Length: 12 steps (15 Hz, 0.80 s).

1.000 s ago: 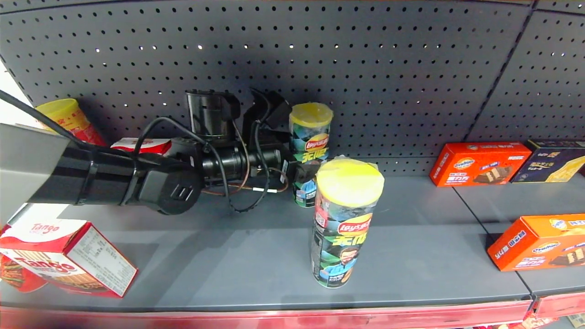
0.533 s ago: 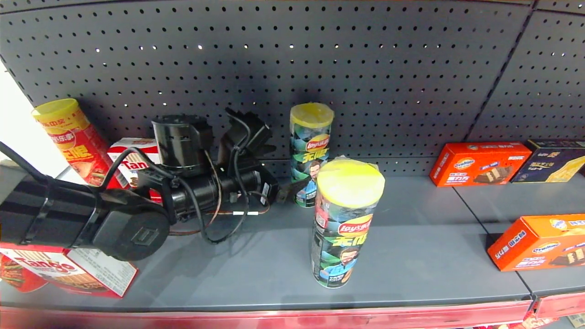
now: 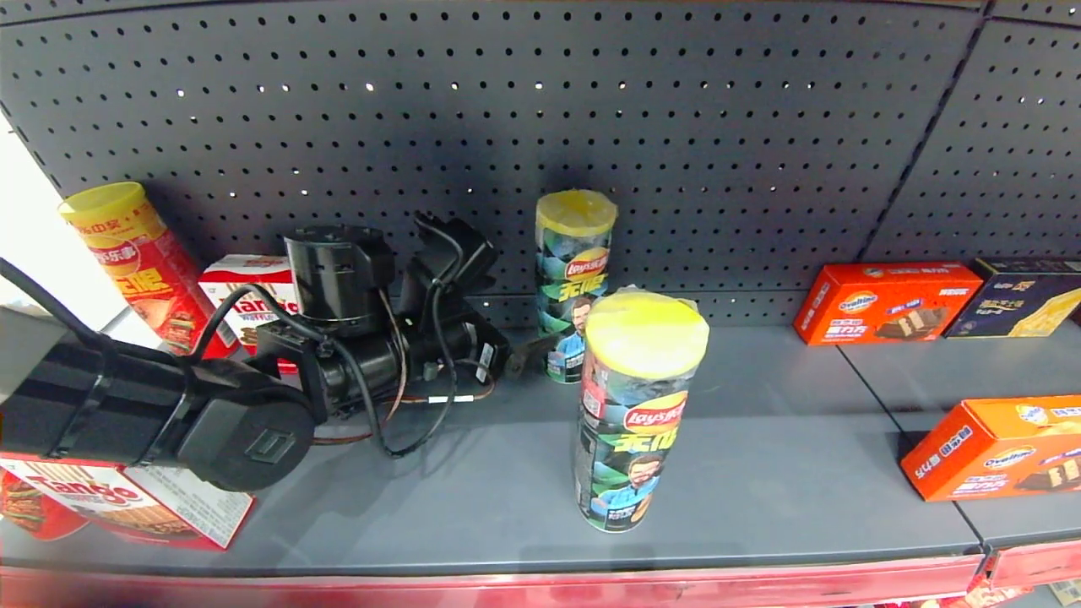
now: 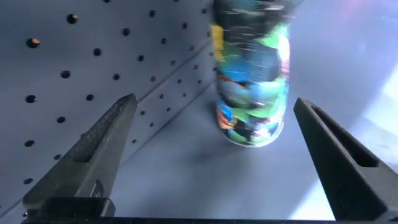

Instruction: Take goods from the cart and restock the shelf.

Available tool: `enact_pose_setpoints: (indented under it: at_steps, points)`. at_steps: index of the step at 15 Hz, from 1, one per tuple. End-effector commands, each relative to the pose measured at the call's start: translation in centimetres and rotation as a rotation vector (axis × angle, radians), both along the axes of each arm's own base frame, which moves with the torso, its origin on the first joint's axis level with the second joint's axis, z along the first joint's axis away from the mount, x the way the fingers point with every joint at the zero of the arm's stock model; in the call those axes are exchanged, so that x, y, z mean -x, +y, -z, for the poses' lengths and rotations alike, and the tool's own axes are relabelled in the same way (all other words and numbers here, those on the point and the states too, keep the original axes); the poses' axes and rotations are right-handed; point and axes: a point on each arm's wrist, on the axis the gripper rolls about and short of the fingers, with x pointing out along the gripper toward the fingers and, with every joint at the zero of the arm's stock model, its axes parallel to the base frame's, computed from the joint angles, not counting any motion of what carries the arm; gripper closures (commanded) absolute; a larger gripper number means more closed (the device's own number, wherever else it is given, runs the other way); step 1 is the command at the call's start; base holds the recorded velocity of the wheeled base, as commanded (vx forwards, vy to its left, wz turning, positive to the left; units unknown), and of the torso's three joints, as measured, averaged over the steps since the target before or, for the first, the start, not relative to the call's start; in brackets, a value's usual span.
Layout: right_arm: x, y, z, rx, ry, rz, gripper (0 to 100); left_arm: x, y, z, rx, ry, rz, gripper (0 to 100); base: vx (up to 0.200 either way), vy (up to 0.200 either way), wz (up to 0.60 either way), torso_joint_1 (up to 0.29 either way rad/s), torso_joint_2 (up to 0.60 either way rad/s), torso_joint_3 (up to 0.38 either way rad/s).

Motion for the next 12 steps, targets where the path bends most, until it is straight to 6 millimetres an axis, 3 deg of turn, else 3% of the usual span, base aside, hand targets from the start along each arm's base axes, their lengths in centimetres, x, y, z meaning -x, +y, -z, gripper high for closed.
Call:
enact_pose_setpoints:
  at_steps: [1, 12]
  points:
    - [-0.01, 0.00, -0.01, 0.001, 0.001, -0.002, 0, -1.18, -0.52, 0.21, 0.003, -0.007, -0.016, 0, 0.000, 0.000, 0.00, 0.000, 0.00, 0.000]
    - [-0.01, 0.00, -0.01, -0.001, 0.001, 0.000, 0, -1.60, -0.36, 0.07, 0.007, -0.014, -0.040, 0, 0.000, 0.000, 0.00, 0.000, 0.00, 0.000]
